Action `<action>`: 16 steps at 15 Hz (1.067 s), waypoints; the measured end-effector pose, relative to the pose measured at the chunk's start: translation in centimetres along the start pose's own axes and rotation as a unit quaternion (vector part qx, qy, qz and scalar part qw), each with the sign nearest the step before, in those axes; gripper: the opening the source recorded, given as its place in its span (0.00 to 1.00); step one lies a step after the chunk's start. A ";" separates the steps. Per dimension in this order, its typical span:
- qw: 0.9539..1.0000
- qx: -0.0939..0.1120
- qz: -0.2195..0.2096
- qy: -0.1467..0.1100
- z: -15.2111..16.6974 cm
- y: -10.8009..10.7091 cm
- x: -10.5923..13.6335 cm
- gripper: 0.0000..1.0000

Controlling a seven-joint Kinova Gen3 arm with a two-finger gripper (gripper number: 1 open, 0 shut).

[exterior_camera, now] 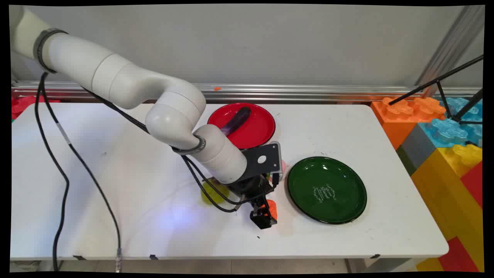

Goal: Pick up the eggplant from the red plate

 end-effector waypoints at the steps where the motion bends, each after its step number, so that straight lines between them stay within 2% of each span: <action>1: 1.000 -0.001 0.002 0.001 0.0 -0.1 0.0 1.00; 5: 1.000 -0.008 0.001 0.006 -0.7 -0.7 0.5 1.00; 10: 1.000 -0.021 -0.014 0.011 -3.0 -1.6 2.3 1.00; 16: 0.999 -0.035 -0.024 -0.001 -7.1 -2.6 5.1 1.00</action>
